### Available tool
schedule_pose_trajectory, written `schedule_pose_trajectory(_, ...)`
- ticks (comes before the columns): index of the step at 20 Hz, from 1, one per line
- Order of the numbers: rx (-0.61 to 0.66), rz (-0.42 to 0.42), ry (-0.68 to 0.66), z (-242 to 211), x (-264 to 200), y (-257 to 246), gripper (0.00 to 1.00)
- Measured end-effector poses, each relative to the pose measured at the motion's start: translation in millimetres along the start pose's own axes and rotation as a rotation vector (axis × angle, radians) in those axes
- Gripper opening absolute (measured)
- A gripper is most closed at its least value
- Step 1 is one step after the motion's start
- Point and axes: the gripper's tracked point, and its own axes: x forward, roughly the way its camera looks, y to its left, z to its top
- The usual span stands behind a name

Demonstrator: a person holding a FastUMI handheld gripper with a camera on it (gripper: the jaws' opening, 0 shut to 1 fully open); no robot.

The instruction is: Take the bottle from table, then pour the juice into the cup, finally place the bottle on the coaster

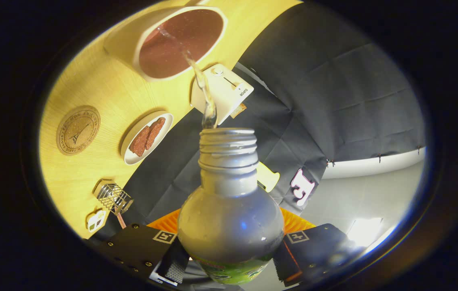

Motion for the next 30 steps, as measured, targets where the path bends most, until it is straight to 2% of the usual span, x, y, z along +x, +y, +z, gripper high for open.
schedule_pose_trajectory(9,-0.077,-0.027,-0.01,6,8,-6,0.82)
schedule_pose_trajectory(13,-0.093,-0.014,-0.025,11,5,0,0.82)
schedule_pose_trajectory(30,-0.074,-0.011,-0.043,18,6,3,0.82)
